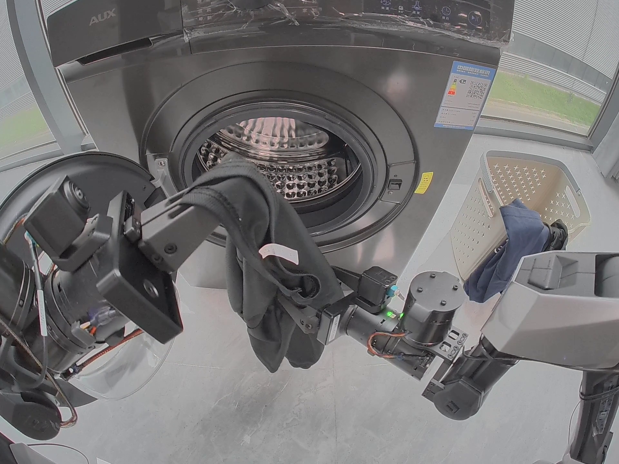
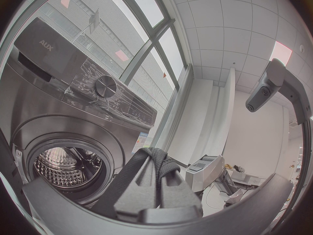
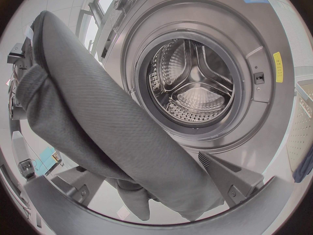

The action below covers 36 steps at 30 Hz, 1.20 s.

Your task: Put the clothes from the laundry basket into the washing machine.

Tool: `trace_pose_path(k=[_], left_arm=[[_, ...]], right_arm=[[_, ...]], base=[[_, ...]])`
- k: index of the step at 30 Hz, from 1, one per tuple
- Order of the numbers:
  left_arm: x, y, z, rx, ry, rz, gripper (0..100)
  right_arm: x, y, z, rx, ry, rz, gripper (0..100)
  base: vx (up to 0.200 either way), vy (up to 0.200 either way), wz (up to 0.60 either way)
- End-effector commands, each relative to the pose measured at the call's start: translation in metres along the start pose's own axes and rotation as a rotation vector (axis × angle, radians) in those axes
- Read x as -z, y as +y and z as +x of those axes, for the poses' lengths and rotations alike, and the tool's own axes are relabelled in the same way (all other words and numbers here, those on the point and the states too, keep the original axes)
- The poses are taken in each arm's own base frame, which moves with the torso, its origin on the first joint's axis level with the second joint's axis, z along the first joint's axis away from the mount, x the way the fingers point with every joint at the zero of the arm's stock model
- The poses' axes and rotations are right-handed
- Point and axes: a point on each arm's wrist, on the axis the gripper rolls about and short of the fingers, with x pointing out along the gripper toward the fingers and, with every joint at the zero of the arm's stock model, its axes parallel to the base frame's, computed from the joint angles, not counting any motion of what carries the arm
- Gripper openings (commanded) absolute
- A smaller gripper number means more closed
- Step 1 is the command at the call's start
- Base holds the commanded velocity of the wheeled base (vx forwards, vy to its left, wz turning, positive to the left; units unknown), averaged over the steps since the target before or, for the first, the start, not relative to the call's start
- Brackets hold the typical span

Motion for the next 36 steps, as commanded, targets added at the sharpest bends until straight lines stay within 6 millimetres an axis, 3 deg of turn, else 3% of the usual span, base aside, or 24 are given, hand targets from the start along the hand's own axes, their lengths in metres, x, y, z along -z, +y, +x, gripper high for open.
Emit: trace_pose_path(k=[1, 7, 8, 11, 20, 24, 28, 36], left_arm=[[-0.001, -0.002, -0.001, 0.005, -0.004, -0.002, 0], [0.001, 0.002, 0.001, -0.008, 0.004, -0.003, 0], [0.001, 0.002, 0.001, -0.009, 0.004, -0.003, 0], [0.004, 0.007, 0.001, -0.043, 0.017, -0.004, 0], [0.028, 0.048, -0.032, -0.260, 0.161, 0.023, 0], [0.053, 0.052, -0.049, -0.302, 0.282, 0.006, 0], [0.088, 0.054, -0.064, -0.276, 0.446, 0.005, 0], [0.124, 0.061, -0.073, -0.299, 0.596, -0.041, 0]], right_arm=[[0.014, 0.002, 0.013, -0.017, 0.006, 0.000, 100], [0.024, 0.002, 0.025, -0.032, -0.009, -0.011, 100], [0.024, 0.001, 0.025, -0.032, -0.008, -0.010, 0], [0.017, -0.002, 0.023, -0.025, -0.028, -0.009, 0], [-0.051, -0.024, -0.011, 0.079, -0.144, -0.013, 0], [-0.073, -0.031, -0.018, 0.098, -0.203, -0.019, 0], [-0.079, -0.024, -0.020, 0.080, -0.221, -0.017, 0], [-0.084, -0.004, -0.012, 0.015, -0.250, -0.012, 0]], base=[[0.000, 0.000, 0.00], [0.000, 0.000, 0.00], [0.000, 0.000, 0.00], [0.000, 0.000, 0.00], [0.000, 0.000, 0.00], [0.000, 0.000, 0.00], [0.000, 0.000, 0.00], [0.000, 0.000, 0.00]])
